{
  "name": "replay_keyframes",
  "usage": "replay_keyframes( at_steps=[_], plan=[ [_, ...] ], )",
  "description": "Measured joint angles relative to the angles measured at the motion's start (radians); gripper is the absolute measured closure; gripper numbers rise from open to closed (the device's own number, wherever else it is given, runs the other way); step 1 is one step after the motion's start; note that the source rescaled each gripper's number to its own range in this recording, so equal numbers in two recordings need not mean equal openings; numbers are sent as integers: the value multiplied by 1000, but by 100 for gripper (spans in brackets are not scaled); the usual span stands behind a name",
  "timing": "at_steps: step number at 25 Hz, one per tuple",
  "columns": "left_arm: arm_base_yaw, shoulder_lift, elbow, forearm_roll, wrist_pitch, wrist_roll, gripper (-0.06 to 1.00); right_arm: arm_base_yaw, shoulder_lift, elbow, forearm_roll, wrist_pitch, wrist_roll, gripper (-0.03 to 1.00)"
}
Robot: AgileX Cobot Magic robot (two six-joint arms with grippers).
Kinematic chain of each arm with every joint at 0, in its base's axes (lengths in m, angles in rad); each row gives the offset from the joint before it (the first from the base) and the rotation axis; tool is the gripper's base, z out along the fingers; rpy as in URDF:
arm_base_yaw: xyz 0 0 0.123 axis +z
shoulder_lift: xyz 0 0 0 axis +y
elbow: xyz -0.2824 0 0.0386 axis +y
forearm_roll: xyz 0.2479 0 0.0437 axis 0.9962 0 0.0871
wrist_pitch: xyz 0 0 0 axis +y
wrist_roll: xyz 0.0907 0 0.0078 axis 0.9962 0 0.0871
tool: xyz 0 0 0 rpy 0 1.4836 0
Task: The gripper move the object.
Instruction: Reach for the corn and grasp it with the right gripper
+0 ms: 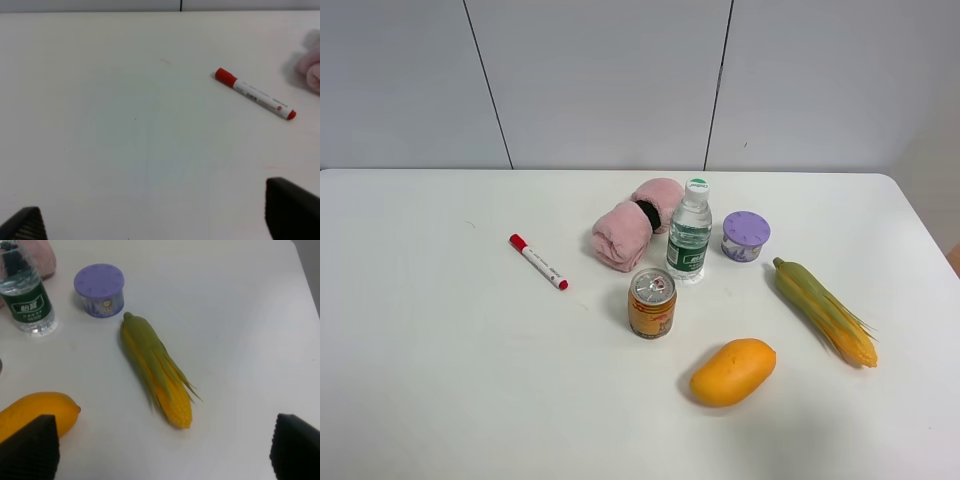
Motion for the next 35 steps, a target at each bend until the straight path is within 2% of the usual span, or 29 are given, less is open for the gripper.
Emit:
replay_keyframes(
  at_steps=[1,12,16,22,28,35],
  plan=[
    [0,0,0,0,0,0,-6,0,0,0,0,0,1,24],
    [0,0,0,0,0,1,-6,0,0,-5,-19,-1,29,24],
    [0,0,0,0,0,0,-6,0,73,-111,-19,0,47,24],
    [0,0,0,0,0,0,-6,0,426,-316,-21,5,61,24],
    [0,0,0,0,0,0,-6,0,839,-459,-21,8,20,24],
    [0,0,0,0,0,1,-6,0,1234,-540,-42,-48,-21,24]
  ],
)
